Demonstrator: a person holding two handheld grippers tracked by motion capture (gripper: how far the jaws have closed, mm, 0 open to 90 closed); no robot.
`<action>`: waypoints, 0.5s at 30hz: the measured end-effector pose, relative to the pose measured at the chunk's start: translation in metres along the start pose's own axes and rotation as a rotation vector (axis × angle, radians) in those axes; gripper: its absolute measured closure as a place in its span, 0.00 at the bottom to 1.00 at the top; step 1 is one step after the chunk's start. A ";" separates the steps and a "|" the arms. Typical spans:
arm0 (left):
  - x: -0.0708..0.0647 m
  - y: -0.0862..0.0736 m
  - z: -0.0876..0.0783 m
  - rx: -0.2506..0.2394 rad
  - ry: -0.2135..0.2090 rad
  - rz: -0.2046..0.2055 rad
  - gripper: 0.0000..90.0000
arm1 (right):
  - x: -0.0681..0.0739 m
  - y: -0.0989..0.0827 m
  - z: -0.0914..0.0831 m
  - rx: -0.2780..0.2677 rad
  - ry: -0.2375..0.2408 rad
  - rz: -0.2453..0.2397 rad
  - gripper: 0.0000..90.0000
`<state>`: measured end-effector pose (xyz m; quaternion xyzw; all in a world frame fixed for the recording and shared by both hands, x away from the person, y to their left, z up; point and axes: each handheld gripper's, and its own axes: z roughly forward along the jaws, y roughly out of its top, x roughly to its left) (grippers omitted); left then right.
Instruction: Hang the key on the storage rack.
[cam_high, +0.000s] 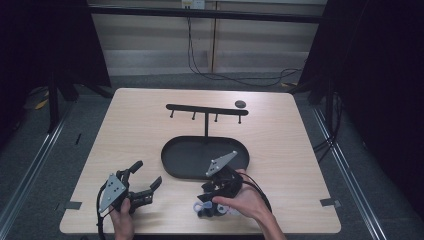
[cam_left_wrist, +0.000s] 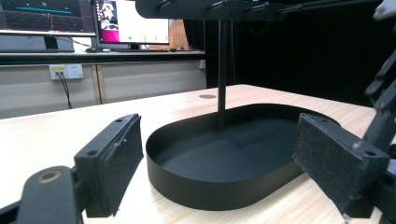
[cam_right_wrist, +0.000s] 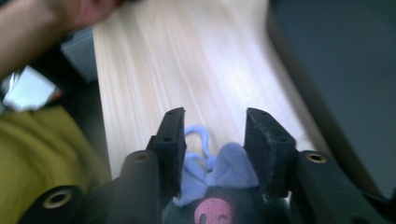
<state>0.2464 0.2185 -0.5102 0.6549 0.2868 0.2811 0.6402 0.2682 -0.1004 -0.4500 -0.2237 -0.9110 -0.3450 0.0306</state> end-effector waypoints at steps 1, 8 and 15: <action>0.000 0.000 0.000 0.000 0.000 0.000 0.17 | 0.000 0.000 0.000 0.000 0.000 0.000 0.66; 0.000 0.000 0.000 0.000 0.000 0.000 0.17 | -0.008 0.012 0.012 0.143 0.063 -0.018 0.79; 0.000 0.000 0.000 0.000 0.000 0.000 0.17 | -0.016 0.022 0.022 0.223 0.089 -0.025 0.80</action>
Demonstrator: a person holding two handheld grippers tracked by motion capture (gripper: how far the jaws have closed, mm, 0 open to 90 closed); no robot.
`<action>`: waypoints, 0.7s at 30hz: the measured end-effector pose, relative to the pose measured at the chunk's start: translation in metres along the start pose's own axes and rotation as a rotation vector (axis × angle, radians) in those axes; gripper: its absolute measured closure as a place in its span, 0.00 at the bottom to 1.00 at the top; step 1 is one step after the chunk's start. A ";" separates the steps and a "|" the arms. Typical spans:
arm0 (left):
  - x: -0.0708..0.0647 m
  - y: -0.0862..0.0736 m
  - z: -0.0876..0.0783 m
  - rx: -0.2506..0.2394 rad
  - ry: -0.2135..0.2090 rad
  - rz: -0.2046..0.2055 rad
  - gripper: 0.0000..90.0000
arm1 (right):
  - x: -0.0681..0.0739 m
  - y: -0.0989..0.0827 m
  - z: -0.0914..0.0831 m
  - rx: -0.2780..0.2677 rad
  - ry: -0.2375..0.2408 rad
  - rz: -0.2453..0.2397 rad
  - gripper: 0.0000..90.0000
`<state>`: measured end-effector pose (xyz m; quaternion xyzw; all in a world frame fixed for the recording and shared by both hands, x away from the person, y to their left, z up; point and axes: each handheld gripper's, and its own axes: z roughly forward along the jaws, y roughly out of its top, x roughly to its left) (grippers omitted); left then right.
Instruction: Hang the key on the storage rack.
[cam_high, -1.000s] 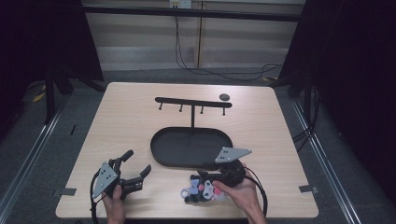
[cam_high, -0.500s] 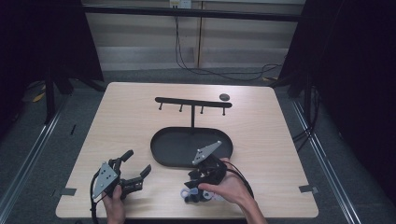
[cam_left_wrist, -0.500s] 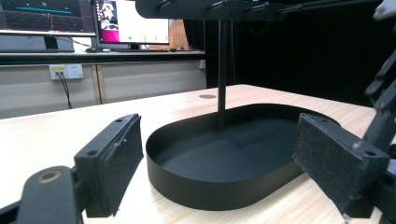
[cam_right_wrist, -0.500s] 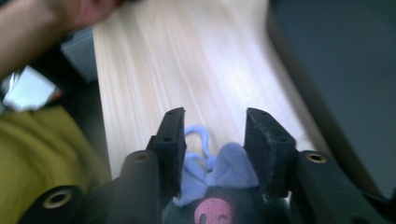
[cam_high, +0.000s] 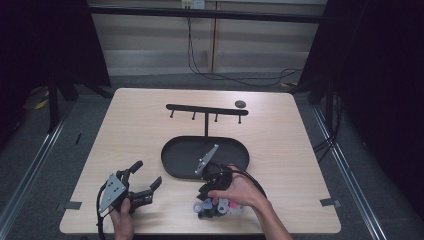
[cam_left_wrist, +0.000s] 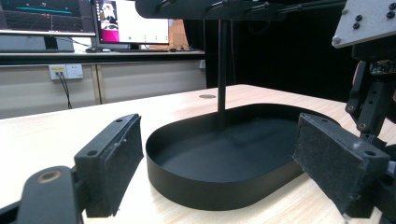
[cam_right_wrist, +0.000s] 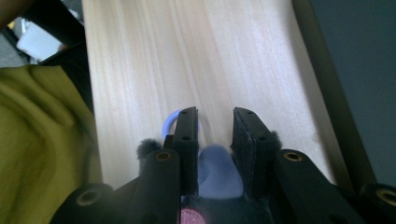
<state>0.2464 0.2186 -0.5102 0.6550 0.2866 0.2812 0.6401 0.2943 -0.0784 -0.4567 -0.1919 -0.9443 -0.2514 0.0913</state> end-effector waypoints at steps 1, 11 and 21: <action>0.000 0.000 0.000 0.000 0.000 0.000 0.17 | 0.001 0.003 0.000 0.016 0.013 -0.012 0.80; 0.000 0.000 0.000 0.000 -0.001 0.000 0.17 | 0.004 0.002 0.009 0.093 0.028 -0.042 0.72; 0.000 0.000 0.000 0.000 -0.001 0.000 0.17 | 0.004 0.000 0.019 0.164 0.040 -0.065 0.81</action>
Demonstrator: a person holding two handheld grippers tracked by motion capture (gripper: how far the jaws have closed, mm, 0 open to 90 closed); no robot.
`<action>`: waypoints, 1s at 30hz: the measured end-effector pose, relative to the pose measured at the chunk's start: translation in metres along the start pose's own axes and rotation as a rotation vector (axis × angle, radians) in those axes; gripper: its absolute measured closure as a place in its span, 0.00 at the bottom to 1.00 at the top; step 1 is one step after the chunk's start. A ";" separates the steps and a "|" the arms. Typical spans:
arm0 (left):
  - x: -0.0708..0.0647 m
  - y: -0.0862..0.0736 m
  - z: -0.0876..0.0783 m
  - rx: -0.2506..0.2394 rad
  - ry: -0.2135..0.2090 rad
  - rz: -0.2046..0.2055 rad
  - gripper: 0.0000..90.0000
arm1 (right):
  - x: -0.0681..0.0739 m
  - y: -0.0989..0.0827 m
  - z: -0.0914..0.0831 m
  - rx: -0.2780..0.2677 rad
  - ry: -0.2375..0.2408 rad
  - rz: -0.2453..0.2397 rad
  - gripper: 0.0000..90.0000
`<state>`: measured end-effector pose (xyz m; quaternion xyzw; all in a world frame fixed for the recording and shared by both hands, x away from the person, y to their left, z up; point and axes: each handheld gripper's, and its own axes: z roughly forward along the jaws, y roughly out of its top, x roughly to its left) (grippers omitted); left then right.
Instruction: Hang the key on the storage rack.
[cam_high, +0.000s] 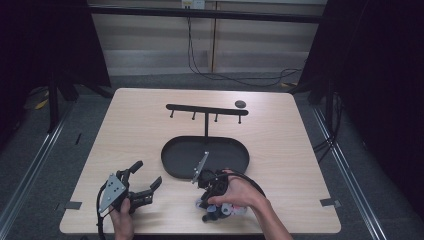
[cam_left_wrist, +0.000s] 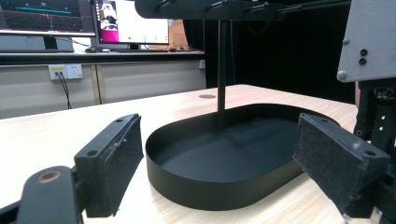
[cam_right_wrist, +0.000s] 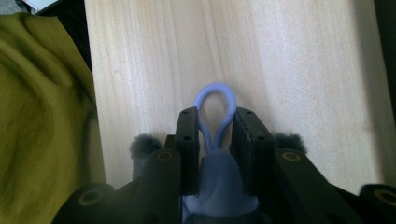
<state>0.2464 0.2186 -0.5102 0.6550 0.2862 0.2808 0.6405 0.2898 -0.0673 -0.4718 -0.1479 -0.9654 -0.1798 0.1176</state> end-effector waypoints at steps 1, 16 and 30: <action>0.000 0.000 0.000 0.000 0.000 0.000 0.17 | 0.000 0.000 0.000 0.003 0.002 0.001 0.82; 0.000 0.000 0.000 0.001 -0.001 -0.003 0.17 | -0.007 -0.011 -0.006 0.014 -0.005 0.061 0.95; 0.000 0.000 0.000 0.000 -0.001 -0.003 0.17 | -0.008 -0.011 -0.019 0.032 -0.044 0.069 0.96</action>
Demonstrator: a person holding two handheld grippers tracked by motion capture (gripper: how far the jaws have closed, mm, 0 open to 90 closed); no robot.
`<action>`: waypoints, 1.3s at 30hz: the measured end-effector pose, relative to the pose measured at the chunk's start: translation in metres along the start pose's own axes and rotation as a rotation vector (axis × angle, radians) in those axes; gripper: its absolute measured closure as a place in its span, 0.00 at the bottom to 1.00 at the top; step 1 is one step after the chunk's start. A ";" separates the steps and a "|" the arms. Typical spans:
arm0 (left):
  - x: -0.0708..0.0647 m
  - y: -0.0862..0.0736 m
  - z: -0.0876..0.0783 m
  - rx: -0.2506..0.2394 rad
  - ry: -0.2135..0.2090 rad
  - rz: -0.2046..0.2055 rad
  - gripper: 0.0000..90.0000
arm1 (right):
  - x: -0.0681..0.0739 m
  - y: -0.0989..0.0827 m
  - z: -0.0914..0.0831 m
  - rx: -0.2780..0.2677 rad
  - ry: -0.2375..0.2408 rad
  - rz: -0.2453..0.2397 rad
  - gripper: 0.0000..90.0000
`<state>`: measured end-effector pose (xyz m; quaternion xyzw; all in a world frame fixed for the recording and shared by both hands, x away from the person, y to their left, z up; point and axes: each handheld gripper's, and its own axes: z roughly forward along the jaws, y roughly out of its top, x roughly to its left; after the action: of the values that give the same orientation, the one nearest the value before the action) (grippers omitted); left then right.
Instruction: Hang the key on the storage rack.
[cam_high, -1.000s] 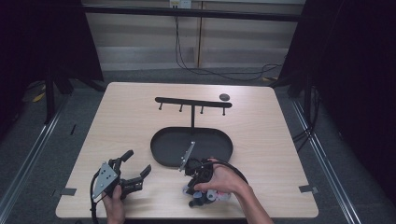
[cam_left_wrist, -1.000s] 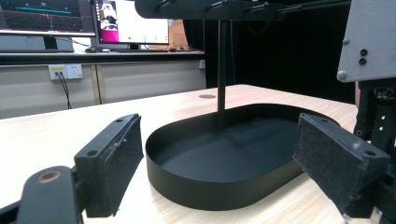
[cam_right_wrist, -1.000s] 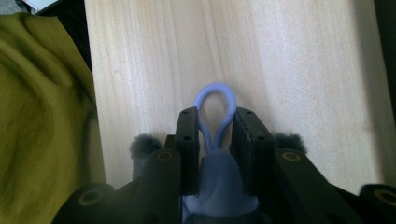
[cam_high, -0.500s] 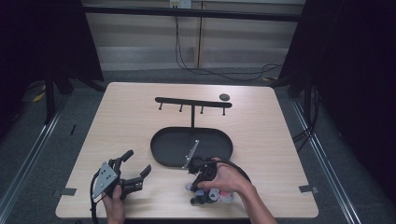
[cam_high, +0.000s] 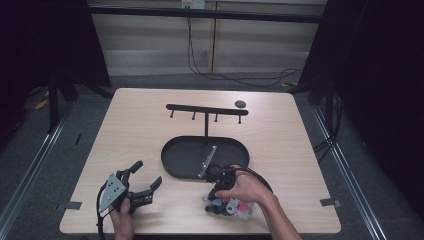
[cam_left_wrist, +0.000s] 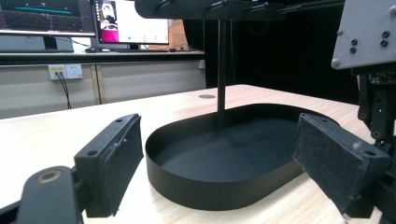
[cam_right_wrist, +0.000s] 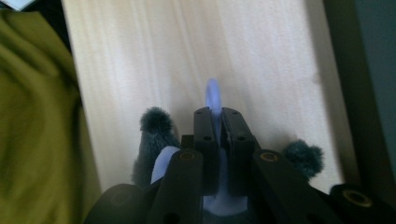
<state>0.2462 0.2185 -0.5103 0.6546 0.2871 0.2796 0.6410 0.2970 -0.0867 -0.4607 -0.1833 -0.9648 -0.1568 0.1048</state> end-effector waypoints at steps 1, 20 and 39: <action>0.000 0.000 0.000 0.000 0.000 0.000 0.17 | 0.000 0.000 0.002 0.010 -0.003 -0.005 0.95; 0.000 0.000 0.000 0.000 0.000 0.000 0.17 | 0.001 0.000 -0.016 0.030 -0.007 0.002 0.97; 0.000 0.000 0.000 0.000 0.000 0.000 0.17 | 0.003 -0.005 -0.060 -0.033 -0.042 -0.007 0.97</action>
<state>0.2462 0.2185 -0.5103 0.6548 0.2871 0.2795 0.6409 0.3008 -0.1109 -0.4061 -0.1850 -0.9647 -0.1691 0.0807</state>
